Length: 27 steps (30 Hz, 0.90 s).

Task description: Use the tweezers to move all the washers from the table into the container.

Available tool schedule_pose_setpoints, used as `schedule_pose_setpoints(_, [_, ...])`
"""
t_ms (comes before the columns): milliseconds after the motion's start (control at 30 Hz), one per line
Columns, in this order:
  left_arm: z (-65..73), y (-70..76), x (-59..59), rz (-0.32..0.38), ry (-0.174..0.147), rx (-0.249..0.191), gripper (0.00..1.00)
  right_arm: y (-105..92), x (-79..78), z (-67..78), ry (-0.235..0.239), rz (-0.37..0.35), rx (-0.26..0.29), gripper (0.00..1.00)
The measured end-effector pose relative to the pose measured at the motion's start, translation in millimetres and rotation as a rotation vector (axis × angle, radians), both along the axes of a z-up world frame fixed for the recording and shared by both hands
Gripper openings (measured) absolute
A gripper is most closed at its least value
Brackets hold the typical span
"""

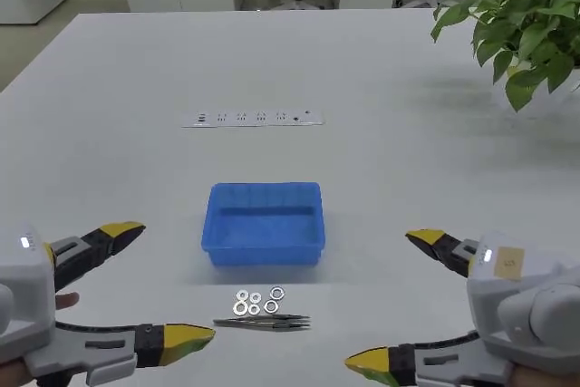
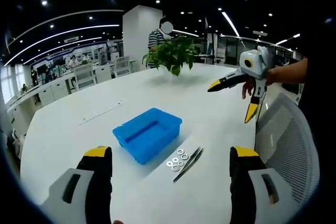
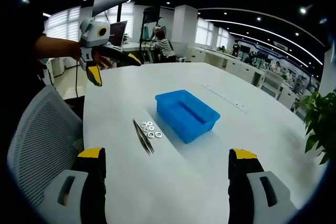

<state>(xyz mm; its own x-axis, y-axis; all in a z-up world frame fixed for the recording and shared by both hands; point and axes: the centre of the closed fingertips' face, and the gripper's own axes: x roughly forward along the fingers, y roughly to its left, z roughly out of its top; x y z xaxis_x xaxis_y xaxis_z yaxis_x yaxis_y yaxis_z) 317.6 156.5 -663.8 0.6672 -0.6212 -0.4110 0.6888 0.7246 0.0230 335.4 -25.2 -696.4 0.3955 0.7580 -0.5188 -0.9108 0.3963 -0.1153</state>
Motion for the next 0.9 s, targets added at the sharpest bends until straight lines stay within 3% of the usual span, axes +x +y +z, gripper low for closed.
schedule_pose_setpoints(900, [-2.9, -2.7, 0.4, -0.017, 0.004, 0.011, 0.98, -2.9, 0.4, -1.8, 0.002, 0.002, -0.012, 0.98])
